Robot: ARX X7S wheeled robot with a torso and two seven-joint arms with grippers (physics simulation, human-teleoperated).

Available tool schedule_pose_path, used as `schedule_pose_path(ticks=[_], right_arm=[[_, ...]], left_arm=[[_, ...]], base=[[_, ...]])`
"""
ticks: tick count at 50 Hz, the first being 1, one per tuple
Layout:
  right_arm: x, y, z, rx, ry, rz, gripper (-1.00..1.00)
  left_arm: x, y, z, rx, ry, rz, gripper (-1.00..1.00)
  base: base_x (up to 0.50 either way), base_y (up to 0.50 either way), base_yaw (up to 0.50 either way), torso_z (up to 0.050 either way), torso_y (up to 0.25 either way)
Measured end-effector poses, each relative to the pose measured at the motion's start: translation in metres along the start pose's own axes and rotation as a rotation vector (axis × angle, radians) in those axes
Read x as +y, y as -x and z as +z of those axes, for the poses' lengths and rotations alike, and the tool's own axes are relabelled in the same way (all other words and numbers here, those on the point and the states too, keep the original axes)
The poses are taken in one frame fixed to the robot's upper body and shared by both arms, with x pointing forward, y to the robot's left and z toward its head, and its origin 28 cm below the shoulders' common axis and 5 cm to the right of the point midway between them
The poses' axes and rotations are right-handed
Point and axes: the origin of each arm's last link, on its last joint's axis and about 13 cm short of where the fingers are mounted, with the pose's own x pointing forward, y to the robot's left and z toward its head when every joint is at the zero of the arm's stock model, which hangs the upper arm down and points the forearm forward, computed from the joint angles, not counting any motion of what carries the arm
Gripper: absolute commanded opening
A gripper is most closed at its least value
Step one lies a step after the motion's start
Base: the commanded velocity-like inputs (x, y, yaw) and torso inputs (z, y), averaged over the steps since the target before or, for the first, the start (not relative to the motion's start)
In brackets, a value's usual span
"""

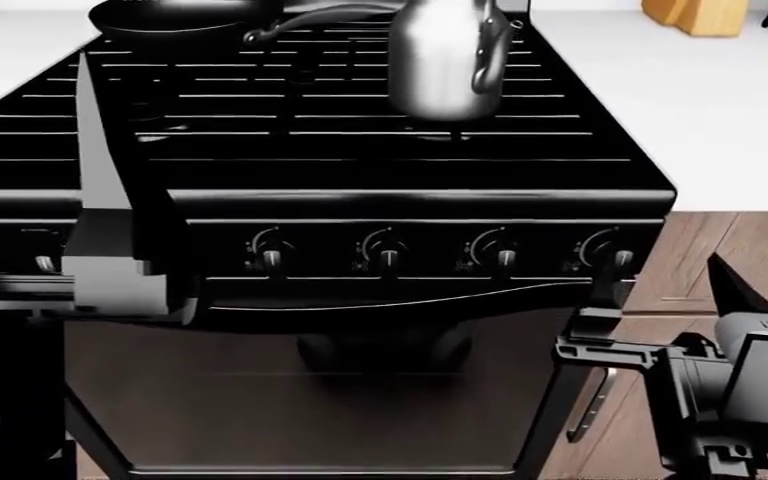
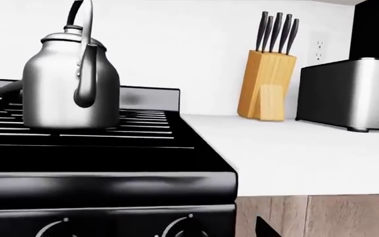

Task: Pick the kettle from the counter and place it on a stove burner. Then turn the burner on.

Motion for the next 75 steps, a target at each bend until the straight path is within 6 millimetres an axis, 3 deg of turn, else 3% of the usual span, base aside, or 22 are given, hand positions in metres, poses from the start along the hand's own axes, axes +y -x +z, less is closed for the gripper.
schedule_pose_path(ticks=[11,49,72,73,75], right_arm=[[0.000,-0.007,-0.007,0.041,-0.019,0.000,1.00],[-0.007,-0.053,-0.029,0.146,-0.039,-0.014,1.00],[-0.007,-0.069,-0.036,0.185,-0.058,-0.005,1.00],[-0.007,-0.069,-0.036,0.185,-0.059,-0.004,-1.00],[-0.006,-0.070,-0.036,0.188,-0.070,0.010,-1.00]], left_arm=[[-0.001,0.000,-0.001,0.005,0.007,-0.005,1.00],[-0.001,0.002,-0.003,-0.018,0.023,-0.007,1.00],[-0.002,0.002,-0.004,-0.009,0.032,-0.009,1.00],[-0.002,0.002,-0.005,-0.008,0.032,-0.008,1.00],[-0.002,0.002,-0.005,-0.008,0.032,-0.008,1.00]], base=[[0.00,0.00,0.00,-0.046,0.000],[0.00,0.00,0.00,0.000,0.000],[0.00,0.00,0.00,0.000,0.000],[0.02,0.00,0.00,0.000,0.000],[0.00,0.00,0.00,0.000,0.000]])
